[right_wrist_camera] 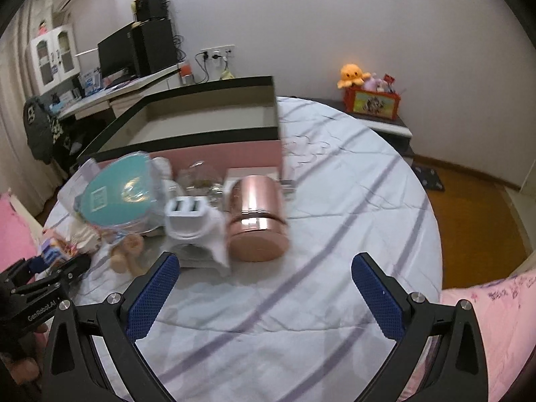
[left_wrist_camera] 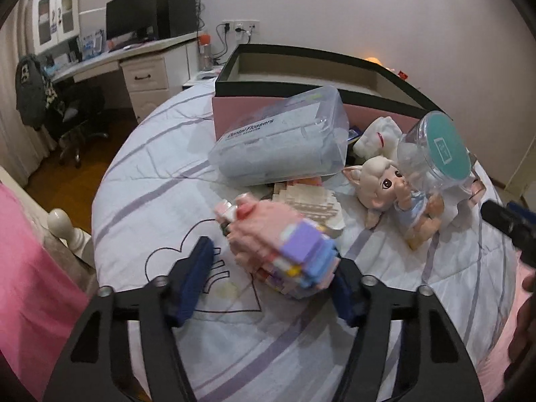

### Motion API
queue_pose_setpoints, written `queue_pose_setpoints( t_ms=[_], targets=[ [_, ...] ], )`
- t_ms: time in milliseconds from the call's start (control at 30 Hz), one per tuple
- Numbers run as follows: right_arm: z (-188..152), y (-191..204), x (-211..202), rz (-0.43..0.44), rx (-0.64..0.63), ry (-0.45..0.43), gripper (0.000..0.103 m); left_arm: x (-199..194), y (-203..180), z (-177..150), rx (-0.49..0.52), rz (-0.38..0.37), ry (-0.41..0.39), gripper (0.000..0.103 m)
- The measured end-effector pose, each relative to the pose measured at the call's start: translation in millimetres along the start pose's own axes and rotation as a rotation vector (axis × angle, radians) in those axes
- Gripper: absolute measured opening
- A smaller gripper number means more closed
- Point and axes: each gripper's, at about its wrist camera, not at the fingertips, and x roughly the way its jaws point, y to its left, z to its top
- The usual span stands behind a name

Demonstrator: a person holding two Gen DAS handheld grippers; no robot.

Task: Organize rigid objects
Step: 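Grasp the pink block figure with the left tool while the right tool grasps the copper cup, then lower both held items into the box tray and open both tools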

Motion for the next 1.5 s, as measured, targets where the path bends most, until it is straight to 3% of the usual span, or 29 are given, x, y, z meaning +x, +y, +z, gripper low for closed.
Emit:
queue_pose_setpoints(
  t_ms=[167,600,833,1033,1300,1500],
  targets=[
    [12,-10,13,0.021,-0.002,0.022,0.093,1,-1,4,0.014,0.006,0.011,0.049],
    [29,-14,66,0.158,-0.018,0.136,0.048,-9,-10,12,-0.022,0.032,0.054,0.049],
    [22,-24,53,0.182,0.045,0.124,0.048,-22,-10,15,0.025,-0.003,0.050,0.049],
    [30,-20,30,0.150,0.065,0.096,0.048,-33,-8,43,0.049,-0.041,0.010,0.049],
    [98,14,5,0.185,-0.033,-0.012,0.048,-42,-5,113,0.029,-0.015,-0.088,0.049],
    [149,43,34,0.236,-0.088,-0.025,0.048,-17,-11,177,0.028,0.007,-0.123,0.049]
  ],
)
